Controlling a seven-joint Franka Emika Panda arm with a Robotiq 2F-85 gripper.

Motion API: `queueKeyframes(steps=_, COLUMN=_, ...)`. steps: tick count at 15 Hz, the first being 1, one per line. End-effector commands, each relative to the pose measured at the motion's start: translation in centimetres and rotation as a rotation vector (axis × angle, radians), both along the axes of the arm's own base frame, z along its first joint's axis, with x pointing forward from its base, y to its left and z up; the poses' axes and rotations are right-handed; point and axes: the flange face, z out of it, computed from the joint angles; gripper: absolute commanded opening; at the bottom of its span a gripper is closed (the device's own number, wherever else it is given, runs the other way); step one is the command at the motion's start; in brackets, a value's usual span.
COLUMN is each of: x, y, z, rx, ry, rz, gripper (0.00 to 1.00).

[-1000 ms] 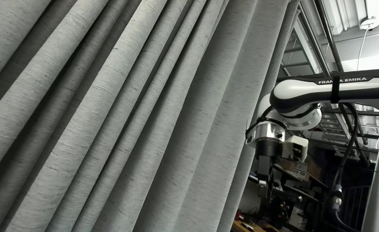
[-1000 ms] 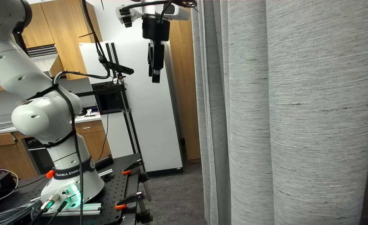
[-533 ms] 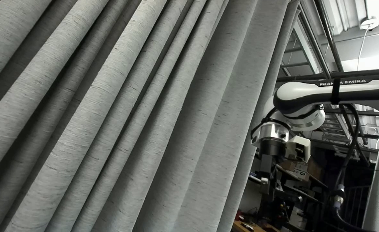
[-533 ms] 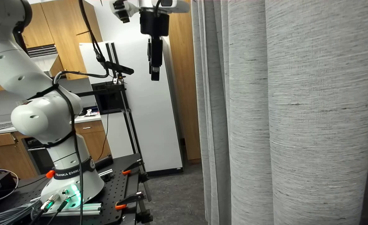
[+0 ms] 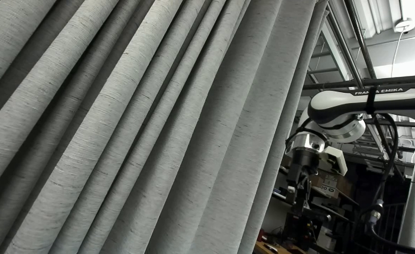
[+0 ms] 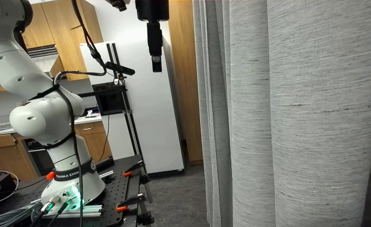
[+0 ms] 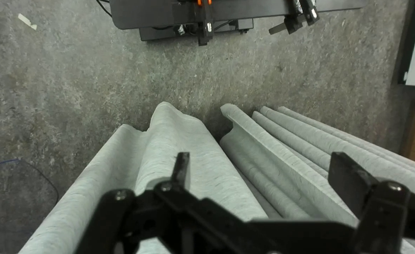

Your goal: Draw the curtain to the left

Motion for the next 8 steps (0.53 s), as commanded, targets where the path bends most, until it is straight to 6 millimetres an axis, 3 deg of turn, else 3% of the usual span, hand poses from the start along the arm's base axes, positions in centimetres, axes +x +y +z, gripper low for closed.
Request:
queueKeyframes(steps=1, x=0.44, y=-1.02, z=0.97, rx=-0.043, ry=-0.056, rz=-0.085, gripper=1.0)
queueKeyframes(steps=6, x=1.11, y=-1.58, z=1.47, rx=-0.067, ry=-0.135, rz=-0.209, gripper=1.0)
queueKeyframes(steps=8, x=1.18, y=-1.47, z=1.21, rx=-0.062, ry=-0.119, rz=-0.176, gripper=1.0)
